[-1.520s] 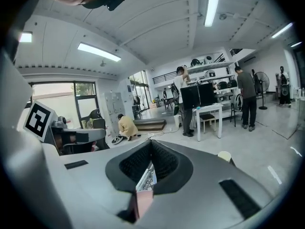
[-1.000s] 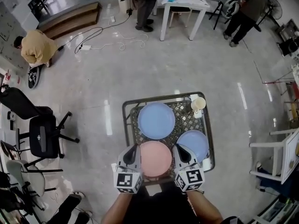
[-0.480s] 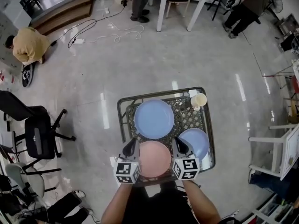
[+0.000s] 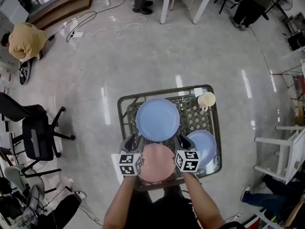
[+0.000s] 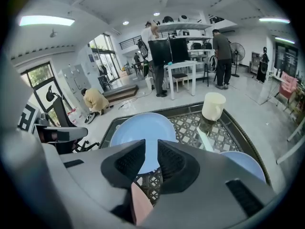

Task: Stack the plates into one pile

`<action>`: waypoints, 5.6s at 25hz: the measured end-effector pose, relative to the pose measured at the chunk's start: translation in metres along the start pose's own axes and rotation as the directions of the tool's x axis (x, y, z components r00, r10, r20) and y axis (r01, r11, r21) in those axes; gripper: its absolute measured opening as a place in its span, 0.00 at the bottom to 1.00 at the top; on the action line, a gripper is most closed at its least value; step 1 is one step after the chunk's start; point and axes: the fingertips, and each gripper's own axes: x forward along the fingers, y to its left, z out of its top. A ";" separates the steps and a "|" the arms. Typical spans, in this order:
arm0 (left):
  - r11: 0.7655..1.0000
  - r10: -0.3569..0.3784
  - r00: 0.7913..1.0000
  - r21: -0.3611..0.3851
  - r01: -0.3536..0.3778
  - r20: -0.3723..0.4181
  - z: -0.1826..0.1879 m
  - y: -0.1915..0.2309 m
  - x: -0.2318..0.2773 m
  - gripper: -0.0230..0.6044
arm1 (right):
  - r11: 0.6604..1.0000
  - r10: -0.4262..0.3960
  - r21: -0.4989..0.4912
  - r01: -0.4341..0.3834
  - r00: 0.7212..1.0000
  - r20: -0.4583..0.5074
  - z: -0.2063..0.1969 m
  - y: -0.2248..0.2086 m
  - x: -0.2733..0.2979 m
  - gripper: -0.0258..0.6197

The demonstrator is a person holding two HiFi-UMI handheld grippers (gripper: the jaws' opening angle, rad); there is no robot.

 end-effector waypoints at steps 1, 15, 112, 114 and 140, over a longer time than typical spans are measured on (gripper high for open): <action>1.000 0.005 1.000 -0.003 -0.005 -0.016 -0.005 0.003 0.007 0.27 | 1.000 -0.008 0.016 0.008 1.000 -0.016 -0.005 -0.005 0.006 0.14; 0.996 0.012 0.980 -0.089 -0.030 -0.201 -0.054 0.035 0.076 0.36 | 0.989 -0.078 0.115 0.097 0.984 -0.160 -0.041 -0.045 0.068 0.15; 0.916 0.153 0.926 -0.301 -0.264 -0.346 -0.255 -0.031 -0.104 0.20 | 0.984 0.139 -0.025 -0.176 0.846 -0.514 -0.214 0.011 -0.060 0.13; 0.915 0.151 0.922 -0.302 -0.267 -0.357 -0.260 -0.030 -0.104 0.20 | 0.983 0.141 -0.026 -0.181 0.840 -0.524 -0.218 0.012 -0.059 0.13; 0.922 0.155 0.911 -0.274 -0.272 -0.381 -0.256 -0.027 -0.099 0.30 | 0.977 0.159 -0.045 -0.209 0.850 -0.502 -0.212 0.016 -0.057 0.25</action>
